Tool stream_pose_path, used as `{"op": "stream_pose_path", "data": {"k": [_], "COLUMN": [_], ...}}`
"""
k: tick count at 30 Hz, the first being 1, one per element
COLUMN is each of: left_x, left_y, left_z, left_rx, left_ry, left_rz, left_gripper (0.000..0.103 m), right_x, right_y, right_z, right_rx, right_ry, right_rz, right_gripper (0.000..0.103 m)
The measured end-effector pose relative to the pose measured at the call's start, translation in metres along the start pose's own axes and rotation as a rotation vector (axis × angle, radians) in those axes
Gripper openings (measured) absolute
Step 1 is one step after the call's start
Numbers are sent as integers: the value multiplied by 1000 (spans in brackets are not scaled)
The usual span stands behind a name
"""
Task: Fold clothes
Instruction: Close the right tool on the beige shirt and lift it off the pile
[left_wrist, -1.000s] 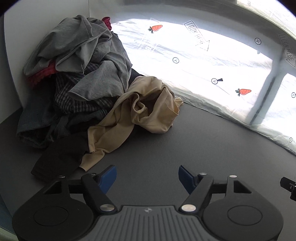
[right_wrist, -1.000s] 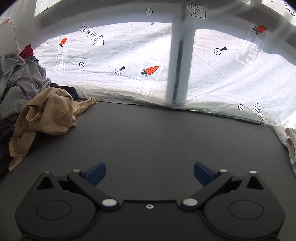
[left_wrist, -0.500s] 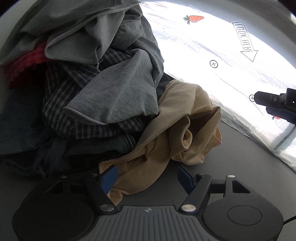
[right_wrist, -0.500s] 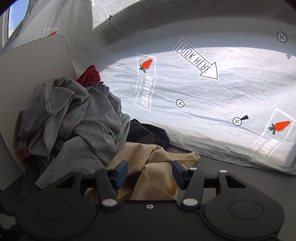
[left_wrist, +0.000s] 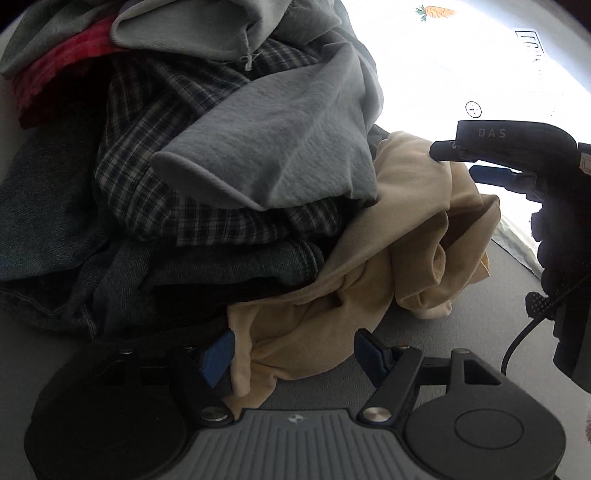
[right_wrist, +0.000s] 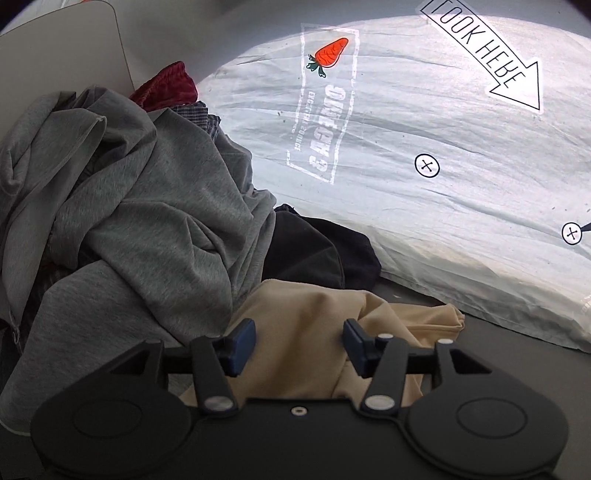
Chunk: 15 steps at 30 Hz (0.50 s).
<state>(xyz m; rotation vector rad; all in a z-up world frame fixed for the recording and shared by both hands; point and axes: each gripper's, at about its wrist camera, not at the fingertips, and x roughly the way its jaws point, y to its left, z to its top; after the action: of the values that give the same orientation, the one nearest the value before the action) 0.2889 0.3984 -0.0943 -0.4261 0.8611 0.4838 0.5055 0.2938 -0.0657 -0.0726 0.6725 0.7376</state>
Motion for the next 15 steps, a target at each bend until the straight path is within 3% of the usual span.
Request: {"op": "stream_pose_path", "data": {"k": [1, 3, 4, 5, 11, 15], "left_x": [-2, -7, -11, -16, -54, -77], "left_y": [-2, -6, -9, -13, -42, -67], "left_z": [-2, -5, -7, -10, -28, -47], "left_rx": [1, 2, 2, -1, 21, 52], "left_ry": [-1, -2, -3, -5, -43, -65], "left_rz": [2, 4, 0, -6, -33, -47], "left_gripper": [71, 71, 71, 71, 71, 71], "right_x": [4, 9, 7, 4, -70, -139], "right_y": [-1, -5, -7, -8, -20, -47], "right_z": [0, 0, 0, 0, -14, -49], "right_rx": [-3, 19, 32, 44, 65, 83], "right_ry": [12, 40, 39, 31, -120, -155], "right_rz": [-1, 51, 76, 95, 103, 75], "right_gripper": [55, 42, 23, 16, 12, 11]}}
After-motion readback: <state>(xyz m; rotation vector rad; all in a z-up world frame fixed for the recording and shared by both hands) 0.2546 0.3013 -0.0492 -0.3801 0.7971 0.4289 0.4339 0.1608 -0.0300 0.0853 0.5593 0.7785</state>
